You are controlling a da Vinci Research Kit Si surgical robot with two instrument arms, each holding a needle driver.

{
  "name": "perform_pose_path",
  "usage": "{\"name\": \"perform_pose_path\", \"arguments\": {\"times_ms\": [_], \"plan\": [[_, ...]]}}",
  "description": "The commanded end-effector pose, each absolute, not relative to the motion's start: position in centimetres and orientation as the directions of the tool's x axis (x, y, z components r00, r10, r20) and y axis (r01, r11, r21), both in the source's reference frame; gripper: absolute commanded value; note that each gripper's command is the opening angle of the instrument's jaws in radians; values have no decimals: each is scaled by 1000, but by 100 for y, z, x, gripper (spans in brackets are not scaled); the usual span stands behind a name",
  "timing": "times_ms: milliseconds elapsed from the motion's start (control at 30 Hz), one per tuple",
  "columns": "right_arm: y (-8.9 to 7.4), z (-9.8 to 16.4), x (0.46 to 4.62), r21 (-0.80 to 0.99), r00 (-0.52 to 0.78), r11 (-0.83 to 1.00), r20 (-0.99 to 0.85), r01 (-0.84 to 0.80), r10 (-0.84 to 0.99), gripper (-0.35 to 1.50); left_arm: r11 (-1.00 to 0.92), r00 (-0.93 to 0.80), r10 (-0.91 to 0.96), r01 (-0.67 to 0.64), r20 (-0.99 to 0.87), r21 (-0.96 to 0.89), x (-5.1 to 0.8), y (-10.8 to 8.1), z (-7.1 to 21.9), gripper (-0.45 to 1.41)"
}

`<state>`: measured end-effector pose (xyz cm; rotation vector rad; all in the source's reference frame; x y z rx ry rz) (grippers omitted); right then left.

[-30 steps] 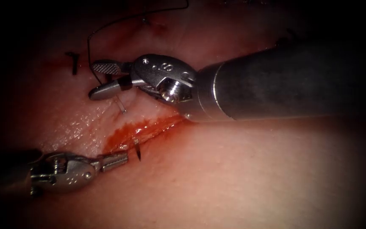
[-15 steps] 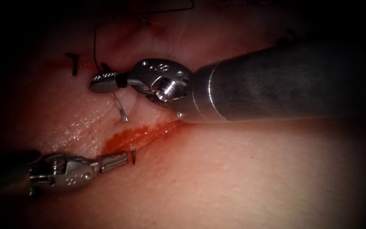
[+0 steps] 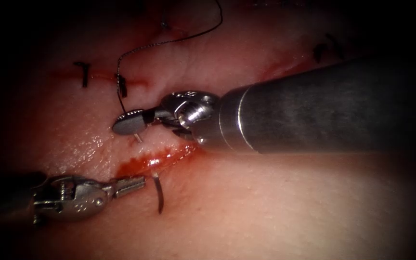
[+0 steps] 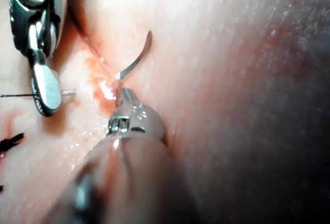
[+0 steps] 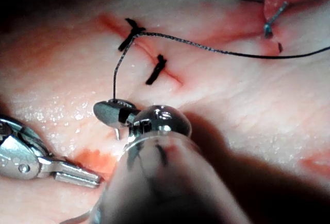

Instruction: Wound Closure

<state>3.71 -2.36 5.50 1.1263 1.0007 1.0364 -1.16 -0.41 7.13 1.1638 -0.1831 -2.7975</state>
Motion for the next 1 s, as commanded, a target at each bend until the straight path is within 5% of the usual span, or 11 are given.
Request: {"name": "perform_pose_path", "arguments": {"times_ms": [33,133,267,367,500,600,767,1000], "plan": [[-228,555,381,981,193,129,-100,-144,976,-35,-987,-701,-144,51,-699,152,-122,-41,719,-26],[-213,559,379,976,129,189,-174,-110,976,-35,-987,-702,-143,50,-698,152,-123,-42,719,-26],[-197,566,374,969,43,227,-224,-94,974,56,-989,-705,-131,41,-697,145,-126,-47,714,-30],[-186,567,365,934,37,338,-336,-118,941,68,-984,-699,-169,73,-695,165,-131,-53,705,-26],[-164,564,345,885,28,434,-436,-167,899,116,-970,-664,-228,89,-712,227,-138,-57,691,5],[-149,560,326,860,31,475,-478,-184,878,128,-952,-633,-280,89,-721,292,-144,-57,682,21],[-136,551,294,835,24,513,-519,-200,854,130,-916,-618,-367,112,-695,385,-155,-54,671,91],[-135,542,264,817,-9,537,-551,-211,834,130,-898,-616,-390,90,-684,431,-165,-44,673,108]]}}
